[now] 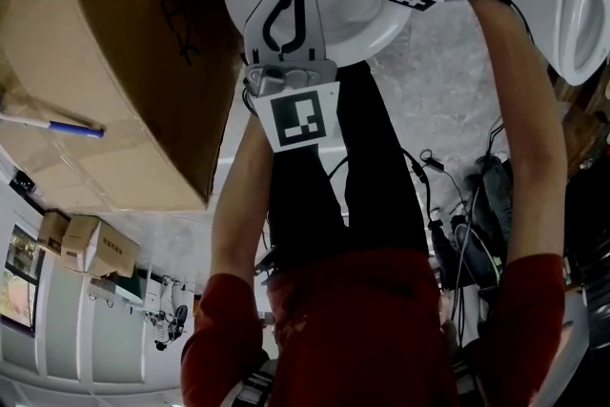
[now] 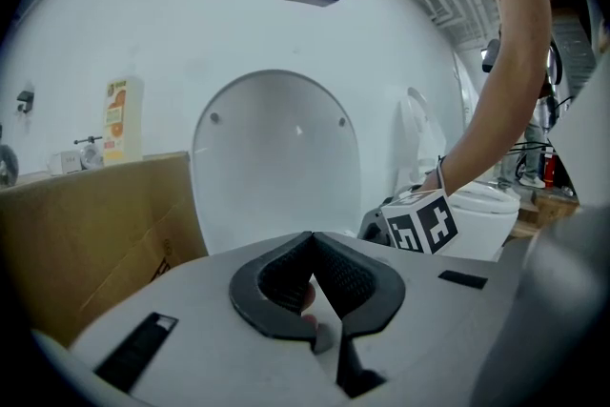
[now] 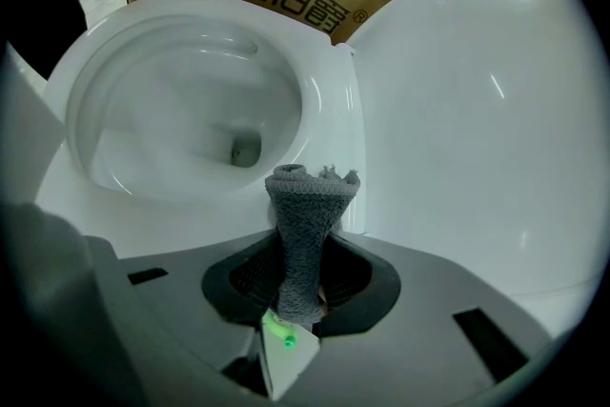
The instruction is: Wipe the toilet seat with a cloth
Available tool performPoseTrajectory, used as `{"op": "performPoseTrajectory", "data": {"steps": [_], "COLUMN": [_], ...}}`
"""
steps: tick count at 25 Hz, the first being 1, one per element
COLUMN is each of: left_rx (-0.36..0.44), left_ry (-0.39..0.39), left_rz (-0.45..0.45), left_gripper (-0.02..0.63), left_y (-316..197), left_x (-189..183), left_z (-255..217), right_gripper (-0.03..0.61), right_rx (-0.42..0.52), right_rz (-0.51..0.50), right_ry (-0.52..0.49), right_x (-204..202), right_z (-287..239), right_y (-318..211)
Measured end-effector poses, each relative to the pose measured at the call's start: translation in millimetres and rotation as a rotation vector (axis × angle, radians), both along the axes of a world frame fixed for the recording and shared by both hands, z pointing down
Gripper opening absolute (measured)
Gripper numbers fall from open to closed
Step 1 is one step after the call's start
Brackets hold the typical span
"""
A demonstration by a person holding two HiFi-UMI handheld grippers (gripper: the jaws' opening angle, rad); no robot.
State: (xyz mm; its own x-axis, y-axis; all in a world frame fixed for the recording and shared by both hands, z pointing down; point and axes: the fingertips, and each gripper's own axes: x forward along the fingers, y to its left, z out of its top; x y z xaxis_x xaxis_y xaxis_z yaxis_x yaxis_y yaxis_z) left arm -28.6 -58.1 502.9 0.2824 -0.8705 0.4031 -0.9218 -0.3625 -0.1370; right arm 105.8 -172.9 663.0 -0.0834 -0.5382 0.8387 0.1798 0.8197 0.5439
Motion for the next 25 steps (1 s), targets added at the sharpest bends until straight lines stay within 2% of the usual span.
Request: {"op": "performPoseTrajectory", "data": {"steps": [8,13,18,25], "left_rx": [0.010,0.012,0.022,0.034], "left_ry": [-0.003,0.001,0.006,0.025], "left_rz": [0.003,-0.007,-0.019,-0.030], "left_gripper": [0.012,0.012,0.012,0.012], "left_y": [4.8,13.9,22.1,39.9], "left_x": [-0.8,-3.2,-6.5,-7.7], "left_z": [-2.8,-6.5,-10.5,-13.3], "right_gripper": [0.086,0.086,0.086,0.086], "right_rx": [-0.040,-0.060,-0.113,-0.147], "right_rz": [0.012,0.034,0.041,0.067], "right_ry": [0.016,-0.036,0.014,0.017], "right_x": [9.5,6.1,19.2,22.3], "right_z": [5.1,1.8,11.9,13.5], "right_y": [41.4,69.9,102.8,145.1]}}
